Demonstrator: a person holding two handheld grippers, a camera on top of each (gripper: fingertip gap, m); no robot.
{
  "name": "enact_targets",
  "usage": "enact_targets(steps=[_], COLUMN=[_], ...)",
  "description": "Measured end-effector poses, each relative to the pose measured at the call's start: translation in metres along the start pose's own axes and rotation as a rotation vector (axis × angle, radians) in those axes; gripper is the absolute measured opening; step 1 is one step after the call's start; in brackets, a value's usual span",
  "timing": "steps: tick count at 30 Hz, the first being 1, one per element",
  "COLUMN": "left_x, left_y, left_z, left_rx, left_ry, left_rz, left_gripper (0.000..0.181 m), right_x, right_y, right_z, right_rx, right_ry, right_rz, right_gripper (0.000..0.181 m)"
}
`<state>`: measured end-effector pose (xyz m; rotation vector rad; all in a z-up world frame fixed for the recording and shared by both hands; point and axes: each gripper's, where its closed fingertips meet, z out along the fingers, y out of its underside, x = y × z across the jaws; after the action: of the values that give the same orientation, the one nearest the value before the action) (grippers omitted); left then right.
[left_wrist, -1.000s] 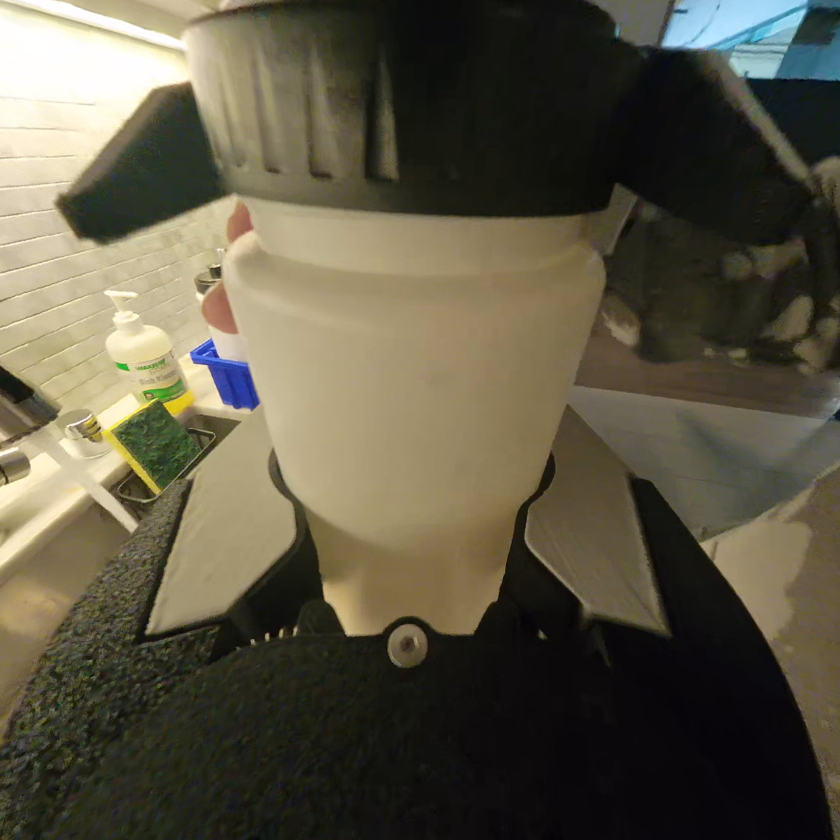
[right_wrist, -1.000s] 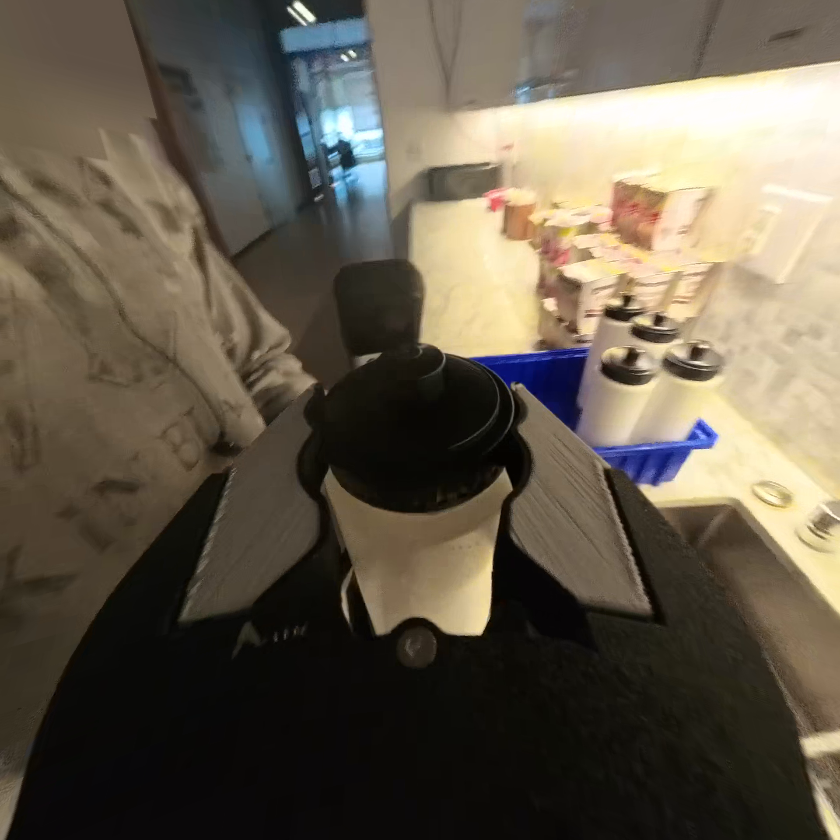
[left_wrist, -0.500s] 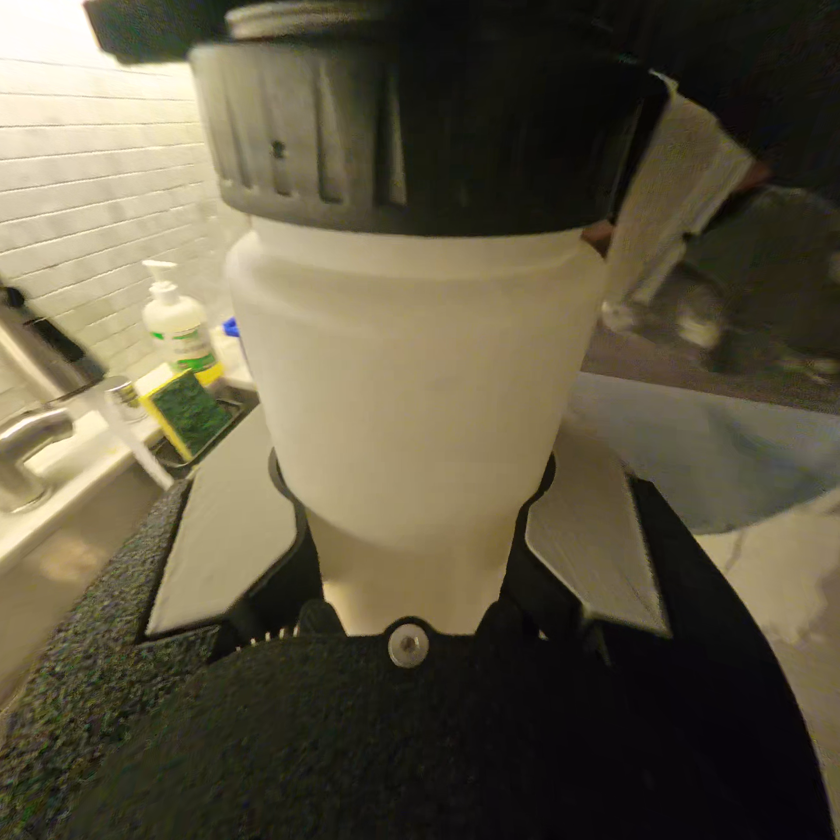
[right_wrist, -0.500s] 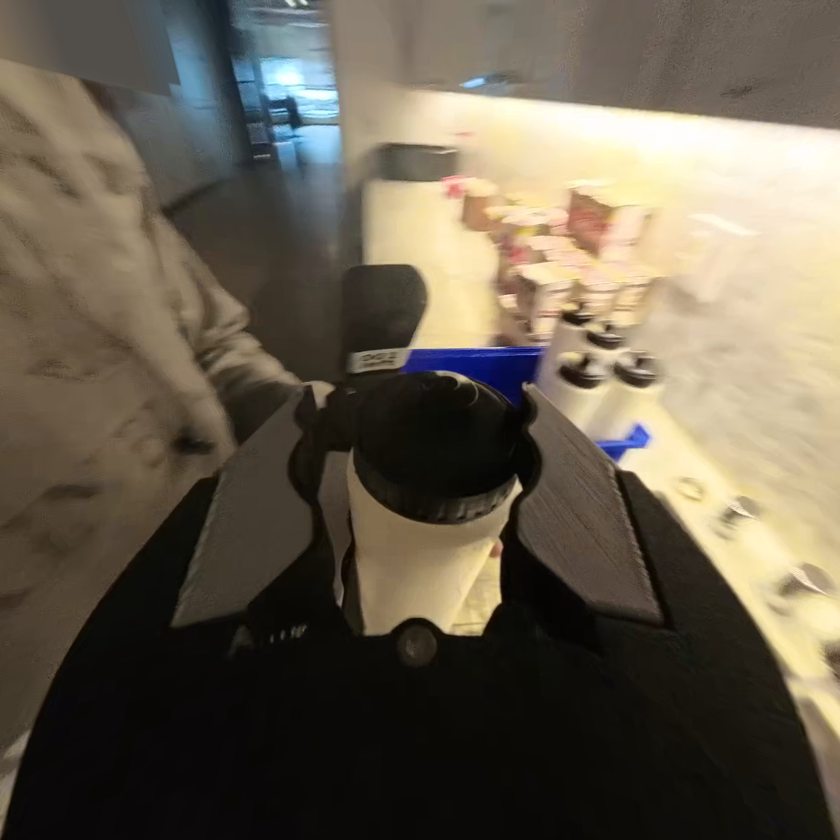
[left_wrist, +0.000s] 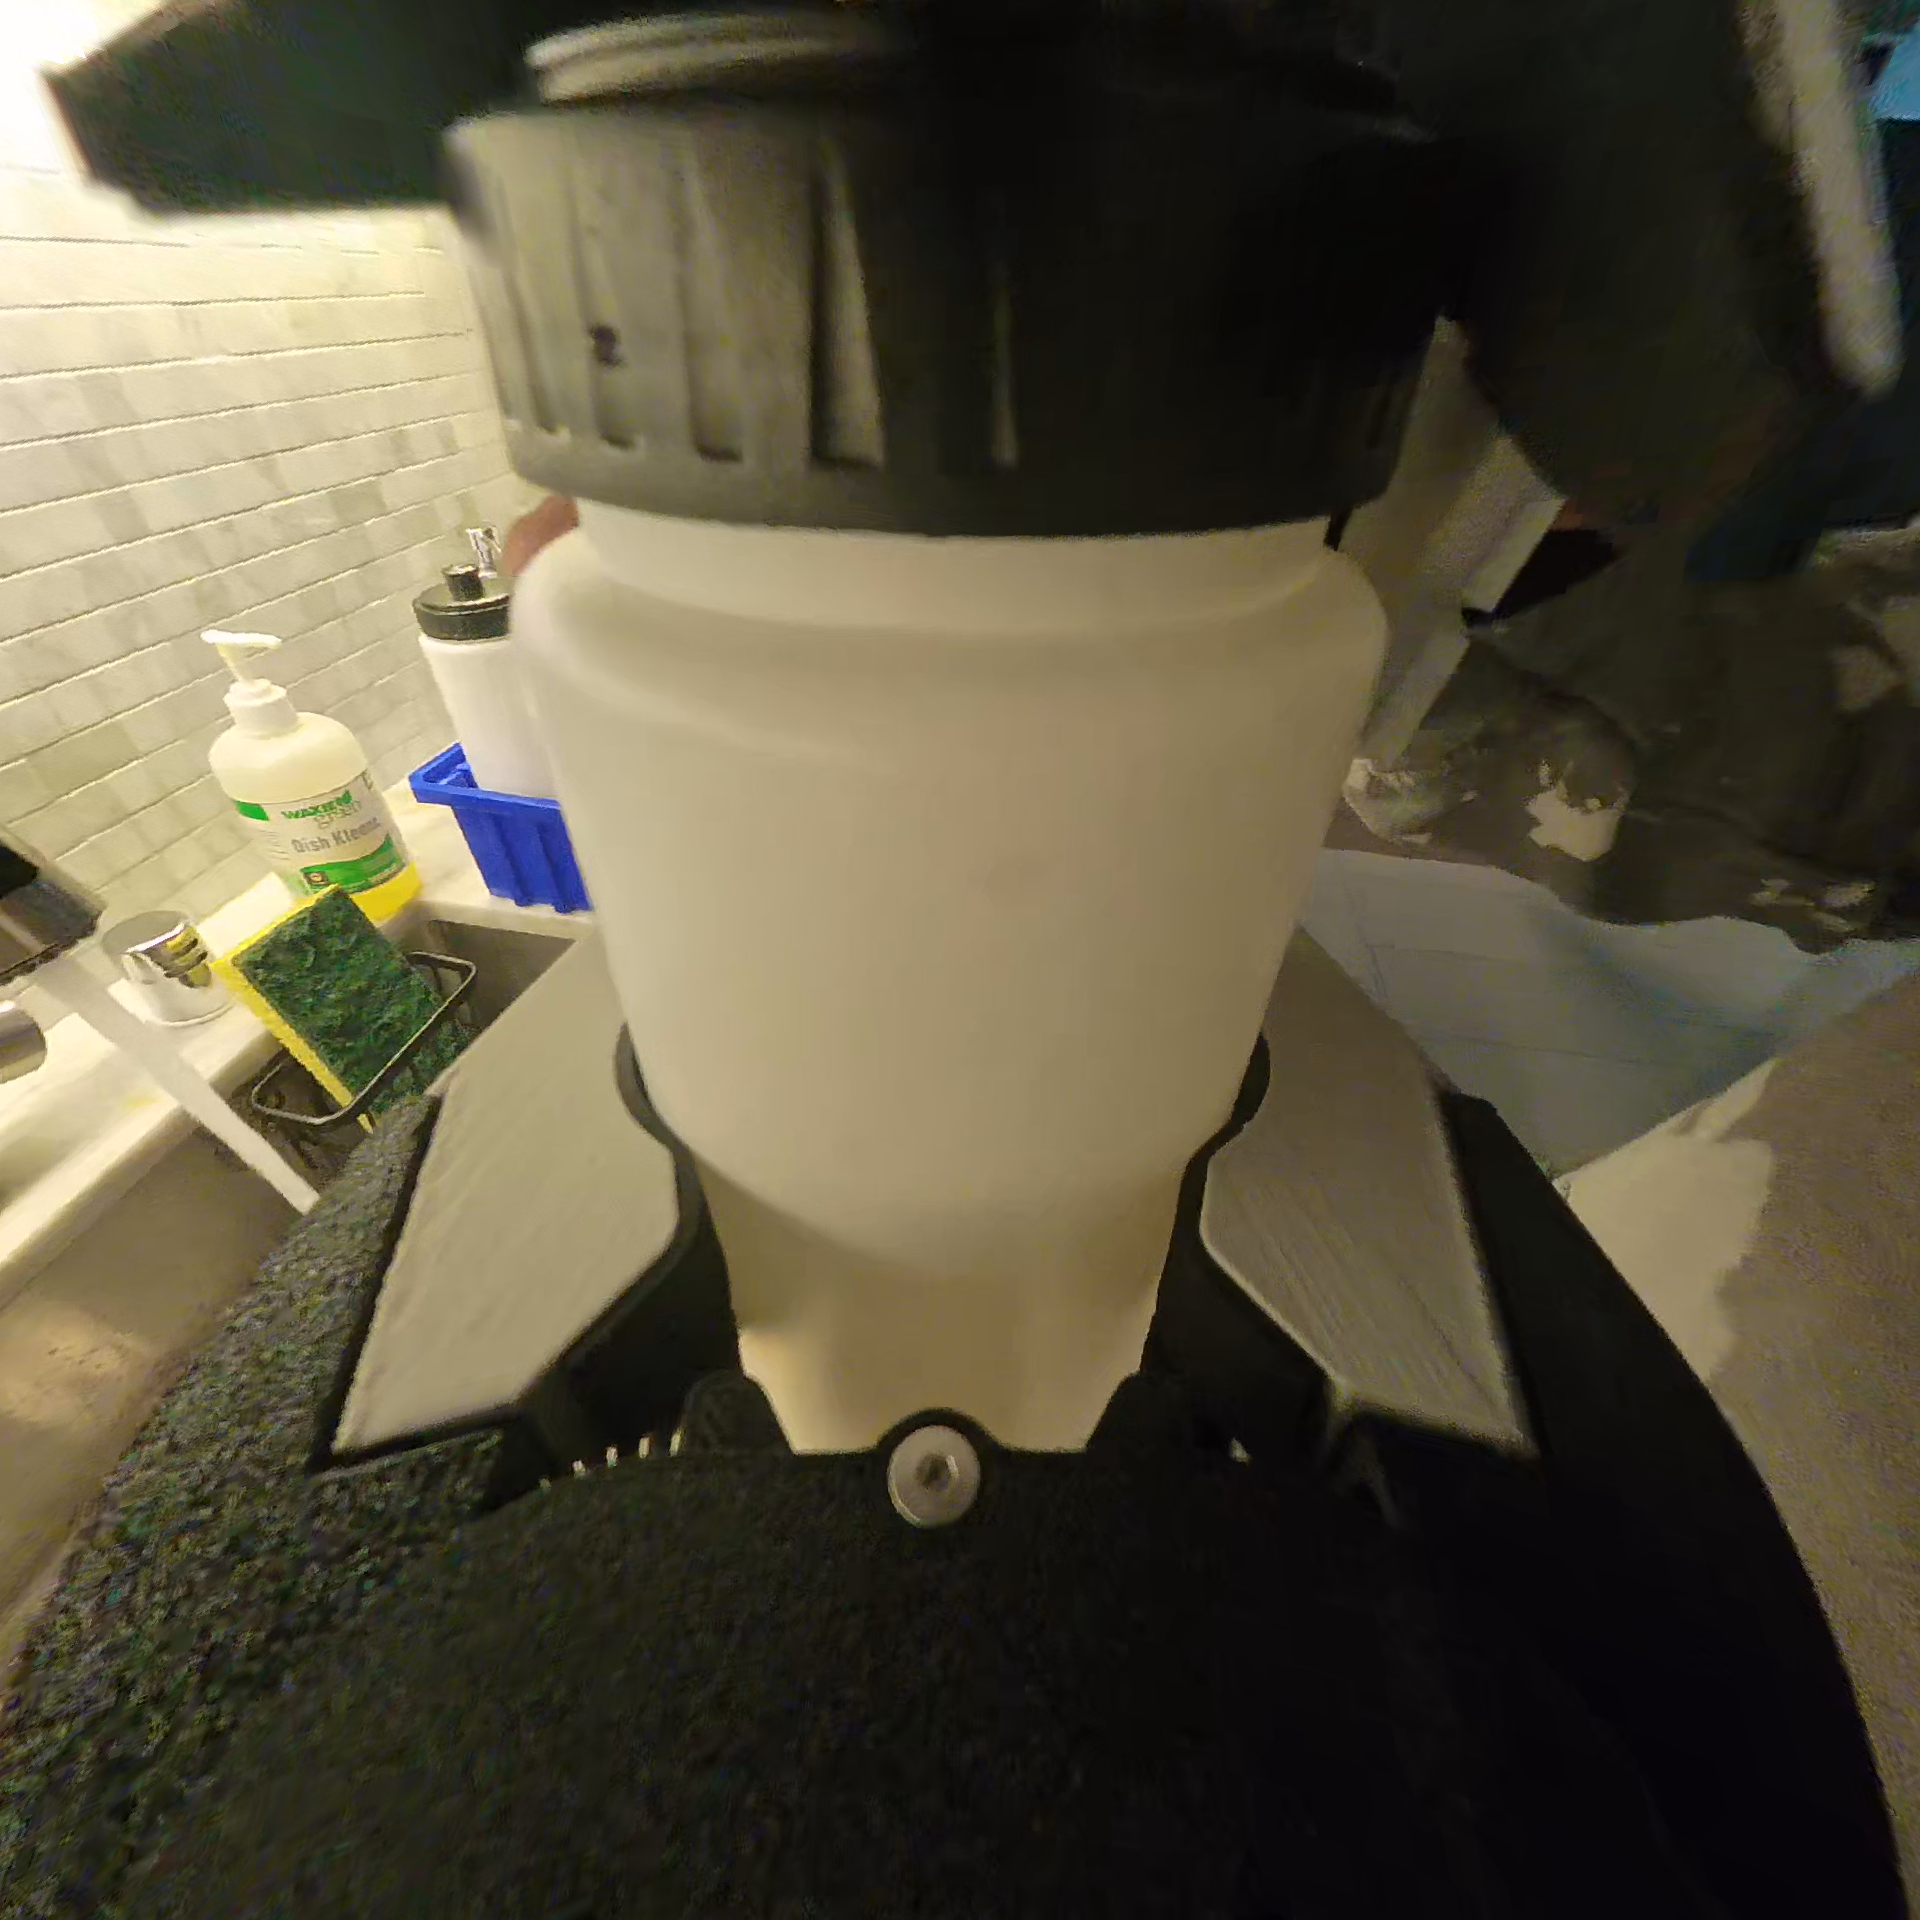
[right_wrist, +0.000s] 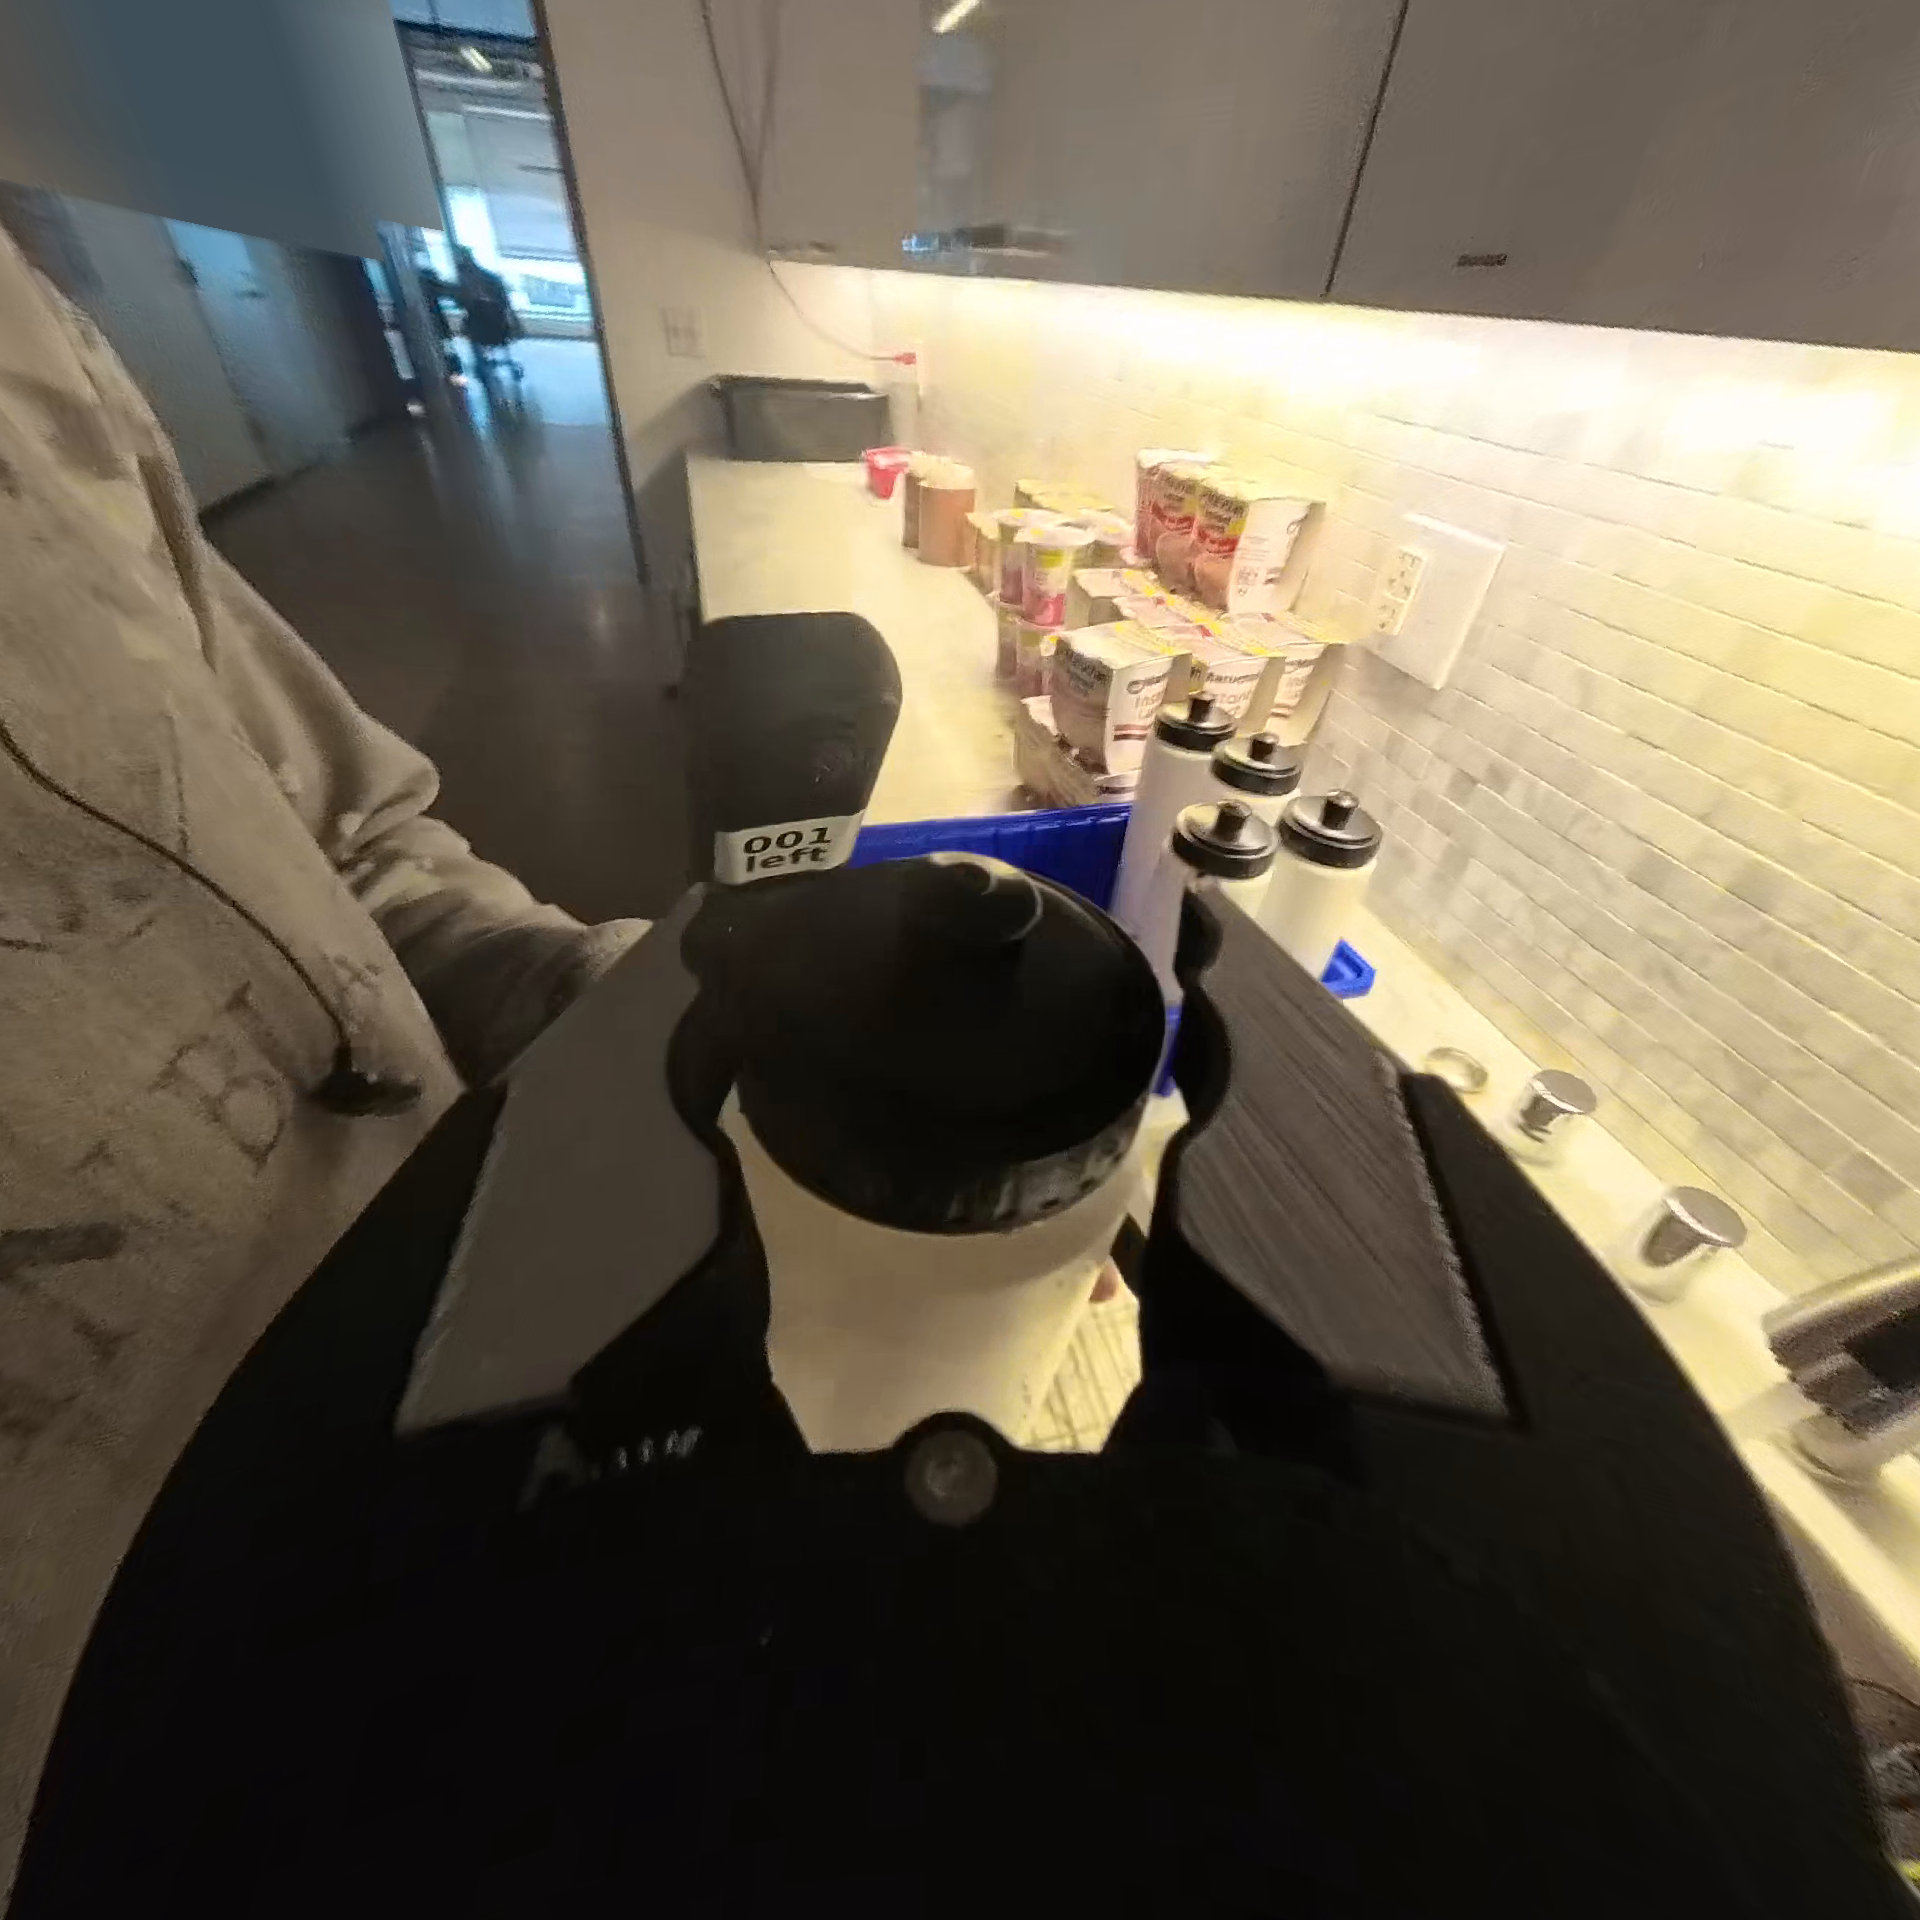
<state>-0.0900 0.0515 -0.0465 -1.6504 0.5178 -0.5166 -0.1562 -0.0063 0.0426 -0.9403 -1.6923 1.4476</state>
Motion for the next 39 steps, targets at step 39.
enact_targets(steps=[39], left_x=[-0.019], left_y=[-0.014], left_z=[-0.005], left_rx=[0.013], left_ry=[-0.171], left_rz=[-0.03], left_gripper=[0.103], right_x=[0.024], right_y=[0.004], right_z=[0.006], right_rx=[-0.056], right_ry=[0.283], right_rz=[0.088], right_gripper=[0.082])
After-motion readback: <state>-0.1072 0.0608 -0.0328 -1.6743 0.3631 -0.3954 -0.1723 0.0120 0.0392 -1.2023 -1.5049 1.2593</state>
